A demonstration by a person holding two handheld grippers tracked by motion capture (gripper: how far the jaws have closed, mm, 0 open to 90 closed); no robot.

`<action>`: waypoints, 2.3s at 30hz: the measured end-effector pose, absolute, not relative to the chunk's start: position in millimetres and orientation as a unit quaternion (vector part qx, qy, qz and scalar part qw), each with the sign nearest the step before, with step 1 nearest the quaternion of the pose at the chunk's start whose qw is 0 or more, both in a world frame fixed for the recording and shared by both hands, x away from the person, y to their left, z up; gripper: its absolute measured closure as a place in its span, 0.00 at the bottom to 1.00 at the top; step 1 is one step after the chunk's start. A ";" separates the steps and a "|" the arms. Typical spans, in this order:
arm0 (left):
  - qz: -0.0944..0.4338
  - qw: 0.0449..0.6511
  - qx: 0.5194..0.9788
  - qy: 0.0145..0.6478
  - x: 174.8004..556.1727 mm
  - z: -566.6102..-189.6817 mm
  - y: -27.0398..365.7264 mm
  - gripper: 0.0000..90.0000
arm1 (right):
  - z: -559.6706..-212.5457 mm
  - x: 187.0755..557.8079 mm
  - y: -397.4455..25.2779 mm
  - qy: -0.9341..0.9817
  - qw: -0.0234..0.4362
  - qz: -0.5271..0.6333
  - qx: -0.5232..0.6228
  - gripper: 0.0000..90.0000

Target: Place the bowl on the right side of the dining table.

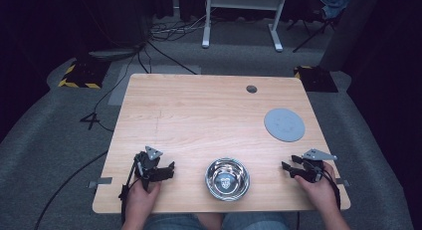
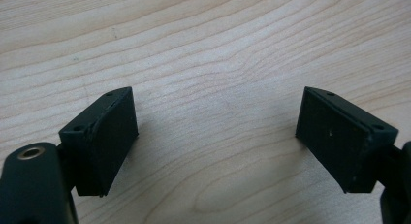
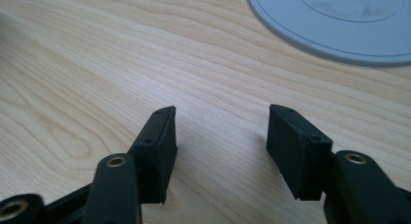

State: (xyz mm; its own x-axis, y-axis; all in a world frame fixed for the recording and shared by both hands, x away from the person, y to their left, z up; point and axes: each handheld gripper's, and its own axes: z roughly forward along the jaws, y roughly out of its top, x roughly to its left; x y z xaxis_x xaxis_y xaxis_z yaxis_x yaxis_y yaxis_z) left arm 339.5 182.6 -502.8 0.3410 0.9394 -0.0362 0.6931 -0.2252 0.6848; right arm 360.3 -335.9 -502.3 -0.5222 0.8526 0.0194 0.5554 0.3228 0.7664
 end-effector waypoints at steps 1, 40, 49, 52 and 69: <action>0.198 0.311 0.757 0.539 339.5 -502.7 182.5 0.17 | -501.2 360.1 -336.1 0.787 0.191 0.375 0.452 0.56; 0.198 0.311 0.757 0.539 339.5 -502.7 182.6 0.17 | -419.9 348.1 -258.7 0.824 0.136 0.407 0.369 0.62; 0.198 0.312 0.757 0.539 339.6 -502.8 182.5 0.17 | -419.6 351.8 -239.0 0.832 0.114 0.412 0.354 0.61; 0.198 0.311 0.757 0.539 339.5 -502.7 182.5 0.17 | -421.0 353.3 -231.6 0.834 0.106 0.412 0.351 0.60; 0.199 0.311 0.757 0.540 339.6 -502.8 182.4 0.17 | -443.8 372.3 -200.8 0.850 0.023 0.386 0.357 0.57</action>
